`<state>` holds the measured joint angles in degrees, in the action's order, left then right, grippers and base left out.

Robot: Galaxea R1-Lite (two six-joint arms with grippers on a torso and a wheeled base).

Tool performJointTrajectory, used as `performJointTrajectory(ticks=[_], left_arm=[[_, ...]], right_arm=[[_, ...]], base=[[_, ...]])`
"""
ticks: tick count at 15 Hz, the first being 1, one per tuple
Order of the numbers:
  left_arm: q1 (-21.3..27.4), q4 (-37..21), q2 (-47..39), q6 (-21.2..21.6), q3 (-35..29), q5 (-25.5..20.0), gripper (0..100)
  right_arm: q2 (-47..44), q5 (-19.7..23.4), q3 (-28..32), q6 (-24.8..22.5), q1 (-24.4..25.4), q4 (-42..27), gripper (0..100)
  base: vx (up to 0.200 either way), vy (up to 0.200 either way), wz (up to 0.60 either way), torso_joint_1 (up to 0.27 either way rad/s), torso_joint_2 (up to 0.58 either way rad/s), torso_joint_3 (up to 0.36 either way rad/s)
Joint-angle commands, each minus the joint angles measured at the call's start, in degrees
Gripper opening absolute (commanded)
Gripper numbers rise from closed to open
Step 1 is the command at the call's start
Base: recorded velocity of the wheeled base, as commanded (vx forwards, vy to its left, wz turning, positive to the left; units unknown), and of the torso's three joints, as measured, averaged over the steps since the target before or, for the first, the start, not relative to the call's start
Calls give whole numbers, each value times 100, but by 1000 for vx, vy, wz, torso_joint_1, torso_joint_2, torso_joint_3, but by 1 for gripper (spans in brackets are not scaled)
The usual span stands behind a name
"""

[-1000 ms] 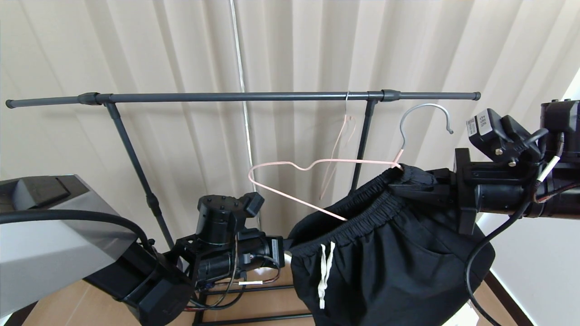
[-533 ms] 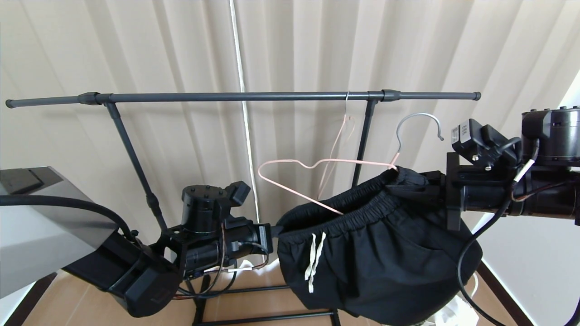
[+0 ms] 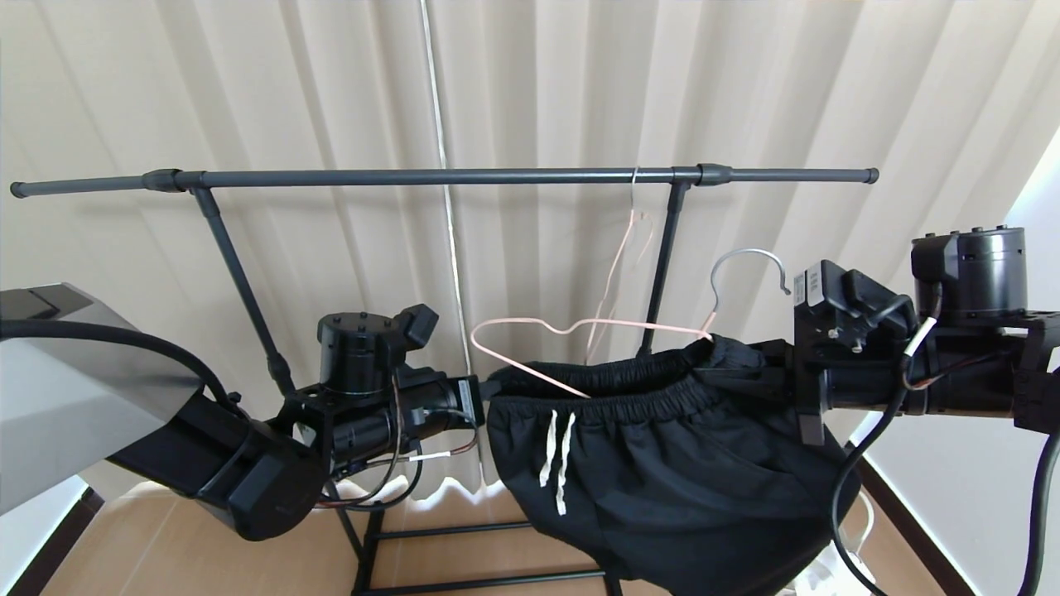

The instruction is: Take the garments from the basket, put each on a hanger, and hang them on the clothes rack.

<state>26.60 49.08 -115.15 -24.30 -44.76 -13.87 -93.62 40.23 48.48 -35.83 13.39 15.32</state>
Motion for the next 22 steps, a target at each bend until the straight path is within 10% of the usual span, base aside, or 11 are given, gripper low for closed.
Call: performJointTrajectory(ticks=[1, 22], left_arm=[[-67, -12, 10, 4, -59, -1, 0], [-463, -399, 467, 329, -375, 227, 0]], right_arm=[[-139, 2, -23, -21, 6, -3, 0], [-587, -191, 21, -179, 6, -21, 0]], base=[[0, 0, 0, 0, 0, 0], [0, 0, 0, 0, 0, 0]])
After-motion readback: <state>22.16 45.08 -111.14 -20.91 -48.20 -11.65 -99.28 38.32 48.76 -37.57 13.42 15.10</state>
